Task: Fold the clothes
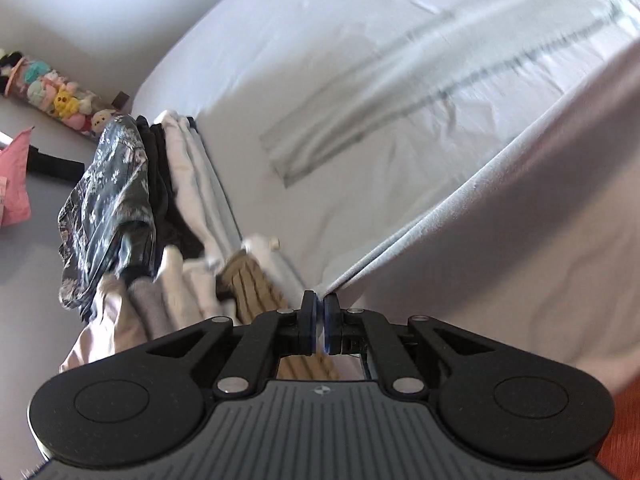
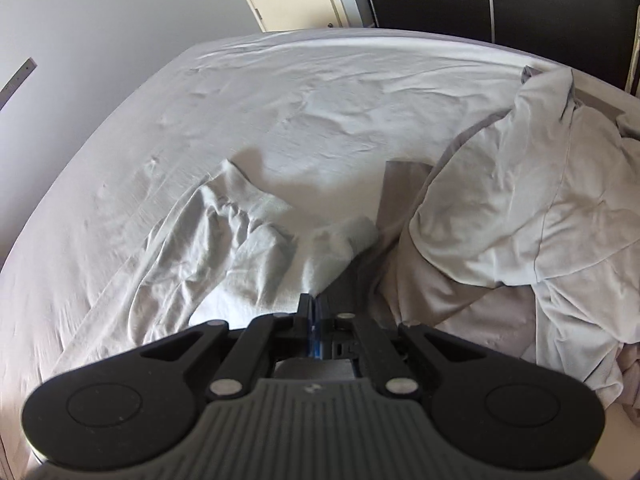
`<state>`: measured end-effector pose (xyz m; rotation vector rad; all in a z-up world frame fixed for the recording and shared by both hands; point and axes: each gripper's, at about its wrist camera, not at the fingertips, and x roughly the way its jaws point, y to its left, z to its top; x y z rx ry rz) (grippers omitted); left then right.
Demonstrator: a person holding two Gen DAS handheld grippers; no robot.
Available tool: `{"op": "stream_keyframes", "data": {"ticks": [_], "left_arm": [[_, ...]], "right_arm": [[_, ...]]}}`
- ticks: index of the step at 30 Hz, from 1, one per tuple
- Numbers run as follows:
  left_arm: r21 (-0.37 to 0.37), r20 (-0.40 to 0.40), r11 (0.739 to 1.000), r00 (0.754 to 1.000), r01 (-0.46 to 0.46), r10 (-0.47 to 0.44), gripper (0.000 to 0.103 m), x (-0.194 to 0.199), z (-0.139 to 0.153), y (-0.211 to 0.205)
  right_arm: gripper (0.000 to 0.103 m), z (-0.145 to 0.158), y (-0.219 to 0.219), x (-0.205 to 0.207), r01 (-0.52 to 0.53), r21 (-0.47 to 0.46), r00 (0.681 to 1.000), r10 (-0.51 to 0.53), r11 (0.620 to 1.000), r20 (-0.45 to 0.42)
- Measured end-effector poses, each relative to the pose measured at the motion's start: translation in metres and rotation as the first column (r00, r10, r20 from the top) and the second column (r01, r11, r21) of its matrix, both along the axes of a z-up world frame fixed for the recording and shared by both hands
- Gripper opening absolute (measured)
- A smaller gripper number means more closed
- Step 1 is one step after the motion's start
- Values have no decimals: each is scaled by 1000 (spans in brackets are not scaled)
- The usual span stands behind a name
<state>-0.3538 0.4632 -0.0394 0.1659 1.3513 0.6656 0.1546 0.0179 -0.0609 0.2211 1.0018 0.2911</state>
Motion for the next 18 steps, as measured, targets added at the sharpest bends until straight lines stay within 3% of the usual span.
{"op": "stream_keyframes", "data": {"ticks": [5, 9, 12, 18], "left_arm": [[-84, -121, 996, 991, 42, -52, 4, -13, -23, -22], [-100, -184, 994, 982, 34, -52, 4, -14, -55, -33], [-96, -196, 995, 980, 5, -24, 4, -12, -67, -32], [-91, -194, 996, 981, -15, -3, 4, -8, -75, -29]], "right_arm": [[1, -18, -6, -6, -27, -54, 999, 24, 998, -47], [1, -48, -10, -7, -23, -64, 993, 15, 998, -121], [2, -59, -11, -8, -40, -68, 989, 30, 997, -143], [8, -53, -25, 0, -61, -33, 989, 55, 998, -139]]}}
